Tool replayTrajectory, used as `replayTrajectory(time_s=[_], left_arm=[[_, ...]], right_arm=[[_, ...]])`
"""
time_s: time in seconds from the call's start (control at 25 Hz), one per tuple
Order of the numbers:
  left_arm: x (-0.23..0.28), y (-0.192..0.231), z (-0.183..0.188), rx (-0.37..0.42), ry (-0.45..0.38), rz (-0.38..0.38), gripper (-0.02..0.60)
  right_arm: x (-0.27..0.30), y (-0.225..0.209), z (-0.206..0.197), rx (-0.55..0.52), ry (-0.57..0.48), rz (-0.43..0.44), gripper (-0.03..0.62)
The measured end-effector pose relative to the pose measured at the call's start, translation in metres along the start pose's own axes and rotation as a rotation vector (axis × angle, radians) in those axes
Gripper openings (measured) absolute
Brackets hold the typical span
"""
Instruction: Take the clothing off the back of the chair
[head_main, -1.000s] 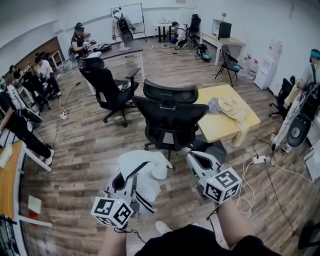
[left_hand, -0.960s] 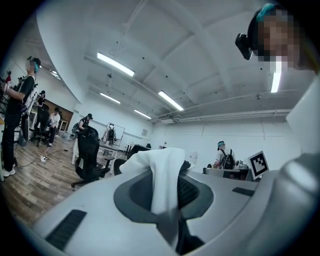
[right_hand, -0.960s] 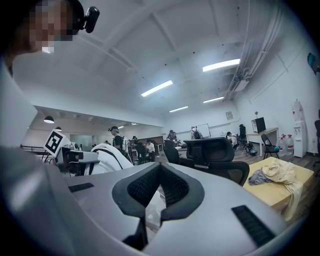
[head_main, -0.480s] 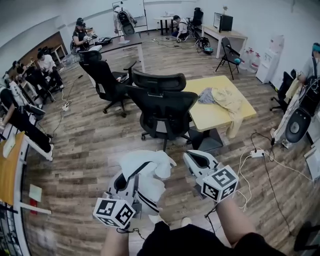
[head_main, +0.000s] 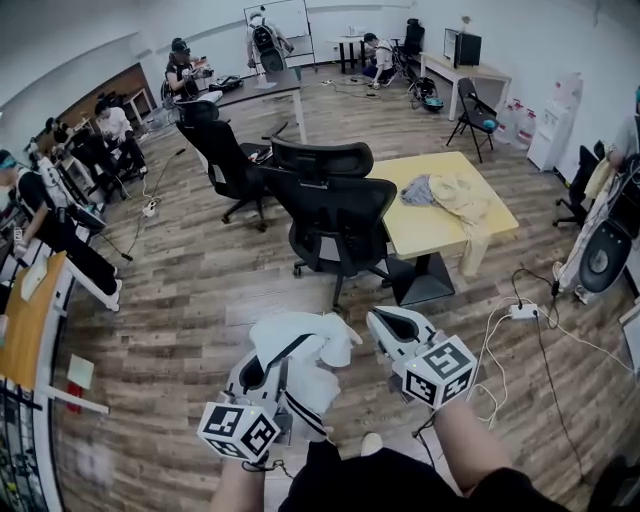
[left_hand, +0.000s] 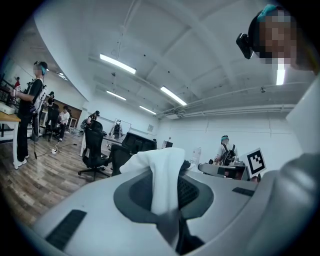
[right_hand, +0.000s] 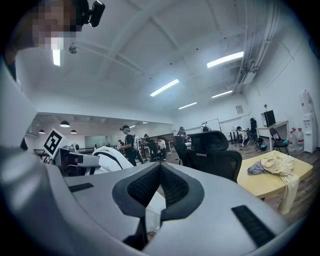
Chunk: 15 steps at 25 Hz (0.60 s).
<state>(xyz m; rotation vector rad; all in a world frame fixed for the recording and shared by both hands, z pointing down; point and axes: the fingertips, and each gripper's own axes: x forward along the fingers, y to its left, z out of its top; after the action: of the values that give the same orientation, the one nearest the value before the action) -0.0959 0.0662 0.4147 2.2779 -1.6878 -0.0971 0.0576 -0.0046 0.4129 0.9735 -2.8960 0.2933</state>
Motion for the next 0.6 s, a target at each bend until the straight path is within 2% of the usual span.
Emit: replayTrajectory(time_s=[0.6], left_arm=[[0.007, -0.018, 0.002, 0.023, -0.023, 0.012, 0.067]], right_arm=[[-0.012, -0.009, 0.001, -0.023, 0.001, 0.023, 0.012]])
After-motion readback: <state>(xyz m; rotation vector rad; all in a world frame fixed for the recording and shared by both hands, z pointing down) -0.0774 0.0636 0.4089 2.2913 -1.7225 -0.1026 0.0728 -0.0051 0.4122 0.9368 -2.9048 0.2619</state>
